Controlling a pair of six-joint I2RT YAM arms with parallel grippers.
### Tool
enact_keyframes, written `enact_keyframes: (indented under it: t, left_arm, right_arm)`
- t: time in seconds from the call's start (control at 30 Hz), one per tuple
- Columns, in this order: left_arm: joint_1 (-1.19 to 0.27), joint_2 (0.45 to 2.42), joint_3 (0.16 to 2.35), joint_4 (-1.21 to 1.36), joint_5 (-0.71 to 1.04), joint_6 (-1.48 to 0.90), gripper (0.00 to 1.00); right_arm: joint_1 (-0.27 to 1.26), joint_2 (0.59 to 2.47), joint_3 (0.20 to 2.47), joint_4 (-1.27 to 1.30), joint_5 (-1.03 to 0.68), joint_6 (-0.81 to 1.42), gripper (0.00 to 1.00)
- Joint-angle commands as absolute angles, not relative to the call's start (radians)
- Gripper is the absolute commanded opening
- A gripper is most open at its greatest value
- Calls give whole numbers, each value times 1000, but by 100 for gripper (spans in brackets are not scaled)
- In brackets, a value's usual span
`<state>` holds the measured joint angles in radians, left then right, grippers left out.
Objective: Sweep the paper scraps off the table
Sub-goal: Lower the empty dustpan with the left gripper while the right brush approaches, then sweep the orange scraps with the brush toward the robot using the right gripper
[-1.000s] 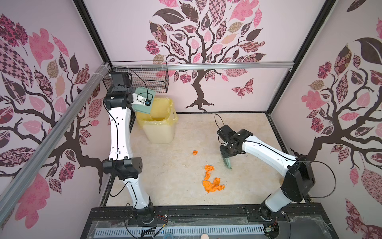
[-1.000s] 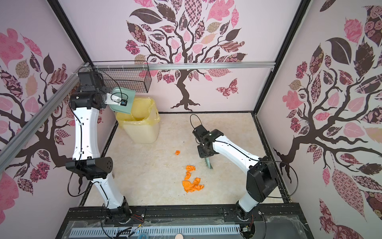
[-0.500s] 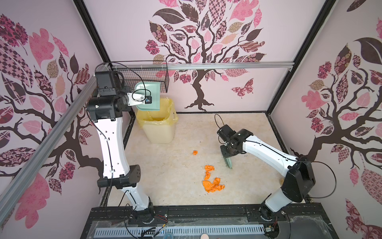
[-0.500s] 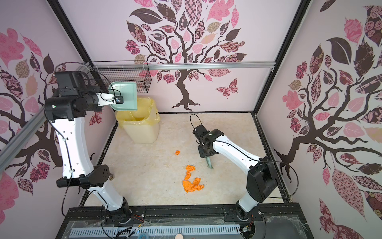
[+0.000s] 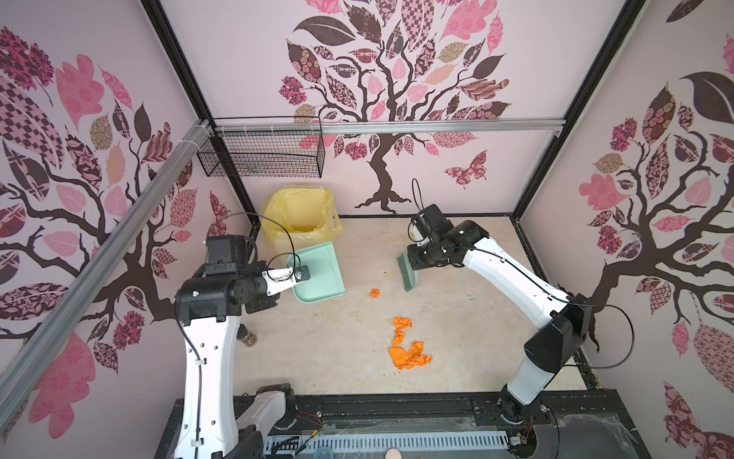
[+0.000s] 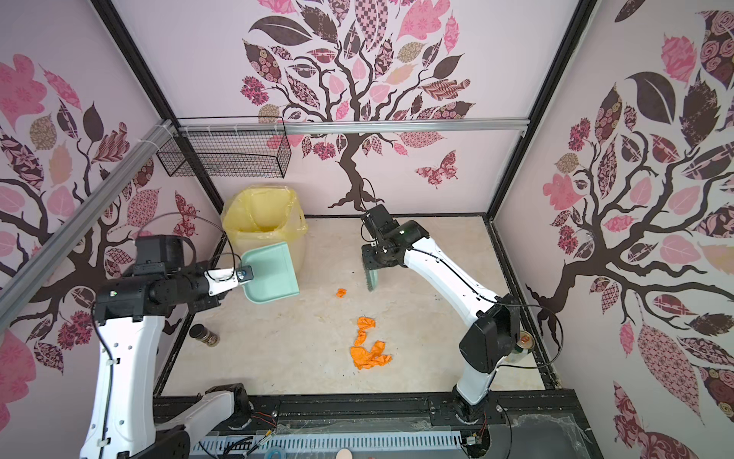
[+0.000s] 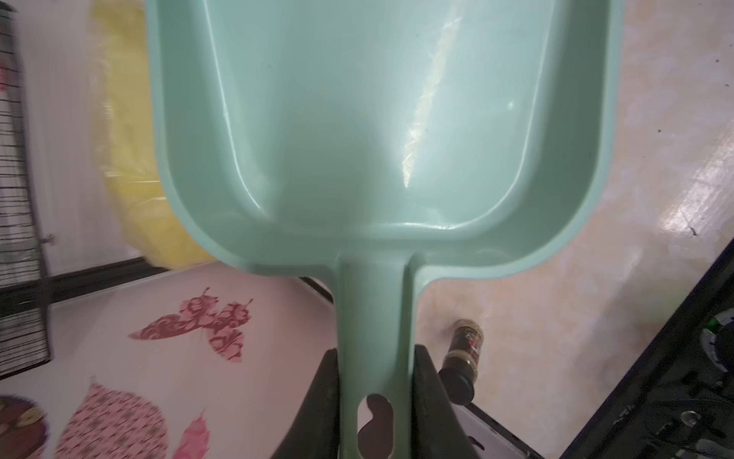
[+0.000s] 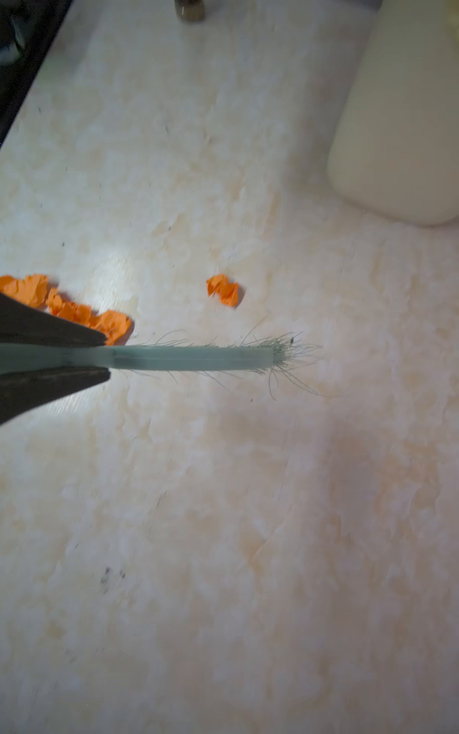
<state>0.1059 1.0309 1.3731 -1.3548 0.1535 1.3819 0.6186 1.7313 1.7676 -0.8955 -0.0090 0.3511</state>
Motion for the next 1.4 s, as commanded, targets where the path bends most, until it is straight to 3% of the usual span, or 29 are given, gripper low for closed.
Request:
enact_keyframes:
  t: [0.0,0.23,0.6,1.07,1.37]
  left_arm:
    - [103,967,1224,-1251,222,1285,0]
    - [75,963,990,-1120,245,1213,0]
    - [31,1015,826,-969,262,1150,0]
    - [25,1117,864,-948,274,1140,0]
    - [12,1150,879,-938,262,1143,0]
  right_arm:
    - [614,1794,1782,-694,-220,529,0]
    - [611,1905,1679,-322,-367,850,0]
    - [587,1996,1517,-146,-430,1006,0]
    - [569,1617,997,-88,-348,1028,0]
    - [569,1347,864,-295,-261,914,0]
